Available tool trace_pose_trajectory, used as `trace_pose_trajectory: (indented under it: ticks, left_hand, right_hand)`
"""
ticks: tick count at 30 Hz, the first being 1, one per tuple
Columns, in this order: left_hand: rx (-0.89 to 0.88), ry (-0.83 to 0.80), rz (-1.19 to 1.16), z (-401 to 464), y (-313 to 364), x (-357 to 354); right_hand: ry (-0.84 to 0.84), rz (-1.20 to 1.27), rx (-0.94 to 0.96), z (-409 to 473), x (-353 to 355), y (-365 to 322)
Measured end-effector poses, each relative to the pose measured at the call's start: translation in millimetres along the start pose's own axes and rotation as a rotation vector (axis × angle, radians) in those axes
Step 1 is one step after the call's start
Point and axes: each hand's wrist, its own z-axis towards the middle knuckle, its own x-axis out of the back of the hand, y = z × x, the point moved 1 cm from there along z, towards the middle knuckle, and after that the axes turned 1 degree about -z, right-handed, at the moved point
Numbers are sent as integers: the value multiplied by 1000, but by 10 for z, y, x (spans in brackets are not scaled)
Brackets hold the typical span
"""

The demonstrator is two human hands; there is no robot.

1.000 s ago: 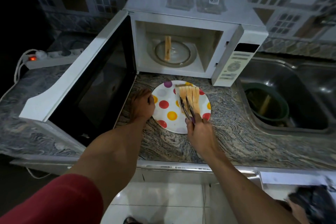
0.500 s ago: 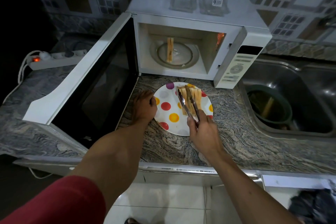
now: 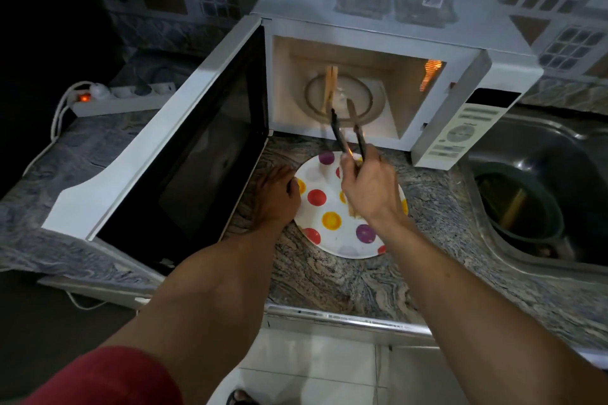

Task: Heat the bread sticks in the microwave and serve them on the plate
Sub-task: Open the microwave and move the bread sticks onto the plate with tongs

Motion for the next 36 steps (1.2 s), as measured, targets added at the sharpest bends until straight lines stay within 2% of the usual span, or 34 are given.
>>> trace_pose_trajectory:
  ticks: [7, 14, 19, 28, 36]
  left_hand:
    - [-37, 23, 41, 50, -66, -55]
    - [-61, 84, 31, 54, -90, -87]
    - [-70, 95, 39, 57, -80, -77]
    - [-62, 100, 41, 89, -87, -37]
    - [-47, 99, -16, 63, -26, -6]
  right_hand:
    - [-87, 1, -188, 853, -223, -285]
    - [-125, -132, -161, 1290, -568, -450]
    - [-171, -87, -193, 1375, -604, -391]
    - [-155, 7, -173, 1038, -406, -384]
    - [-141, 32, -33, -6, -15, -368]
